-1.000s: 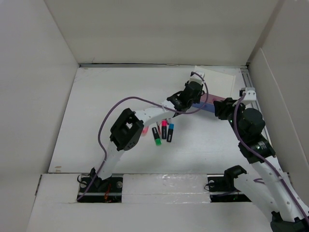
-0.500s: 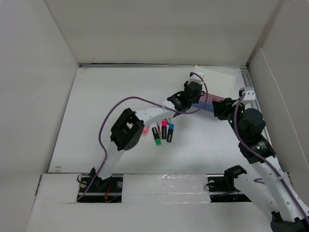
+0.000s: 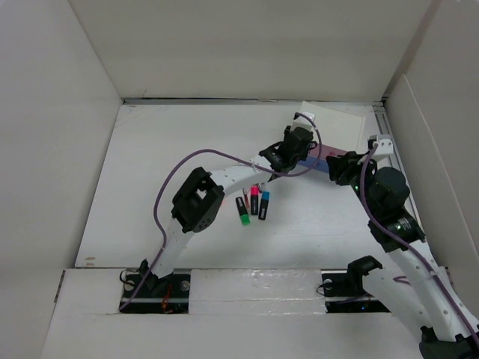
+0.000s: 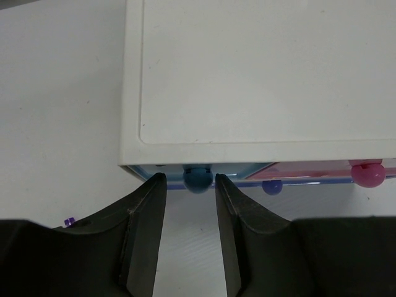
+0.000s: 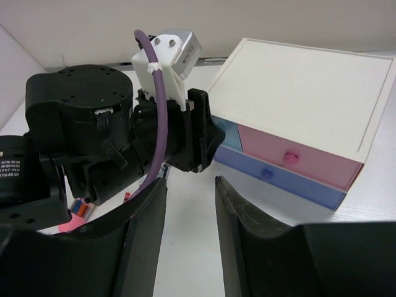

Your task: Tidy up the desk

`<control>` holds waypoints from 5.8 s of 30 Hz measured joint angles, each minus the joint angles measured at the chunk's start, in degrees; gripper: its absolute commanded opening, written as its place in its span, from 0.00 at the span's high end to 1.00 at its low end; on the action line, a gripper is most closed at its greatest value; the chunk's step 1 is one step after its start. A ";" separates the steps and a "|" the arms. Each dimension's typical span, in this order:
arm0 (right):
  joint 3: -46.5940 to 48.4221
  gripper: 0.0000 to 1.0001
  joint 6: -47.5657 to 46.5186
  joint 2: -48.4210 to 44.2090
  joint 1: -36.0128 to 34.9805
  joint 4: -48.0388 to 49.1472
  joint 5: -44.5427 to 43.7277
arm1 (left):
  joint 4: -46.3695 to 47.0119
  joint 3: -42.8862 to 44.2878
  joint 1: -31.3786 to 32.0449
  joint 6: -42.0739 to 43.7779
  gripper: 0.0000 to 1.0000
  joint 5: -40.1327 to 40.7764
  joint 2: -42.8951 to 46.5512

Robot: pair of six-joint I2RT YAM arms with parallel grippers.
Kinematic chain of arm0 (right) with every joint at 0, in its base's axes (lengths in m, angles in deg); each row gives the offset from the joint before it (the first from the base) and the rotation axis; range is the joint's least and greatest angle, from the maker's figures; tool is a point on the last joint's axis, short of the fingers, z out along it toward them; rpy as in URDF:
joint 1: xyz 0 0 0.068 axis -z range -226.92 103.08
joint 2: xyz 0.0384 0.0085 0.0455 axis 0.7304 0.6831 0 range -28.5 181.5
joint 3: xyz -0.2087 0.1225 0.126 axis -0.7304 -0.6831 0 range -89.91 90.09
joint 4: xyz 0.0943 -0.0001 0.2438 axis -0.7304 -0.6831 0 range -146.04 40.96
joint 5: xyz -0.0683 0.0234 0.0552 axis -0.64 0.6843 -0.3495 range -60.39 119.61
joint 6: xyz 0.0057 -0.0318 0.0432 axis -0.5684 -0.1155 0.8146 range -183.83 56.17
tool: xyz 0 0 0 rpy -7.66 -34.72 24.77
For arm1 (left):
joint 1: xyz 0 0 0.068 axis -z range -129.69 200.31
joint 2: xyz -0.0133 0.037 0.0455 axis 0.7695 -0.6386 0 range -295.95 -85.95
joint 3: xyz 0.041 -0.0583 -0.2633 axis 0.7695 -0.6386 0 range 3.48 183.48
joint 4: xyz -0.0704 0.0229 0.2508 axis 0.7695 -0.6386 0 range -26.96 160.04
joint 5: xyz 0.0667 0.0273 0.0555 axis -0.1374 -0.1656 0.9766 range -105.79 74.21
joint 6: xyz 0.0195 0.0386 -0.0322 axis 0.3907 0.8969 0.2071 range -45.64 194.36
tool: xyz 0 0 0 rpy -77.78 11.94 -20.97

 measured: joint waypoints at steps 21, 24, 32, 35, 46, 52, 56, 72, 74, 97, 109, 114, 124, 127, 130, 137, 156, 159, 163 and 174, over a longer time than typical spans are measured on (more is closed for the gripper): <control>-0.94 0.57 -0.52 -0.66 0.00 0.90 0.96 | 0.74 0.44 0.00 1.44 0.67 0.02 -2.40; -1.03 0.57 -0.70 -0.26 0.00 0.90 1.29 | 0.92 0.44 0.11 1.99 0.67 0.37 -2.40; -1.05 0.58 -0.94 0.11 0.00 0.90 1.79 | 1.44 0.44 0.59 3.50 0.68 1.88 -2.40; -1.05 0.58 -0.94 0.13 0.00 0.90 2.12 | 1.57 0.46 0.68 3.96 0.69 2.40 -2.40; -1.05 0.58 -0.94 0.39 0.00 0.92 3.23 | 2.47 0.76 1.22 5.46 0.75 2.75 -2.40; -1.05 0.55 -0.96 0.26 0.00 0.87 3.21 | 3.04 0.76 1.55 6.40 0.78 3.30 -2.40; -1.03 0.55 -0.96 -0.42 -0.02 0.83 3.19 | 3.08 0.76 1.55 6.69 0.84 3.43 -2.40; -0.90 0.56 -1.16 -2.60 0.00 0.48 3.19 | 5.35 -2.14 1.77 5.92 1.00 3.28 -1.09; -0.92 0.56 -1.14 -2.60 0.00 0.35 3.19 | 5.53 -4.55 1.84 5.40 1.00 2.95 0.68; -0.92 0.55 -1.33 -3.04 -0.02 -2.21 -0.48 | 8.63 -26.77 5.27 1.11 1.00 2.27 16.94; -0.92 0.55 -1.53 -2.25 0.00 -2.21 -1.31 | 9.51 -32.83 7.21 -0.66 1.00 3.08 20.63; -0.92 0.55 -1.53 -1.49 -0.02 -2.19 -1.29 | 9.49 -33.14 8.28 -0.83 1.00 4.09 20.96; -0.92 0.54 -1.55 -0.70 -0.02 -2.16 -1.29 | 9.46 -33.20 8.37 -1.22 0.71 4.87 20.98; -0.92 0.54 -1.55 -0.74 -0.02 -2.14 -1.29 | 9.42 -33.20 8.52 -1.53 0.62 4.96 21.40; -0.92 0.54 -1.55 -0.74 -0.02 -2.14 -1.29 | 9.46 -33.94 8.66 -1.90 0.50 5.07 22.88; -0.92 0.53 -1.55 -0.87 -0.02 -2.16 -1.31 | 10.56 -40.85 8.68 -2.71 0.57 7.76 31.36; -4.15 0.58 -1.53 -1.46 -0.17 -0.33 1.97 | 0.46 -77.33 -4.83 -23.23 0.35 5.35 67.28; -4.15 0.58 -1.53 -0.11 -0.17 0.00 3.10 | -0.02 -77.33 -4.83 -23.45 0.34 4.83 67.52; -4.22 0.58 -1.51 -0.35 -0.17 0.11 3.74 | -0.87 -76.22 -4.83 -22.84 0.34 5.11 64.02; -4.35 0.57 -1.51 -0.31 -0.17 1.05 4.48 | -1.07 -72.43 -6.45 -20.96 0.35 5.77 52.28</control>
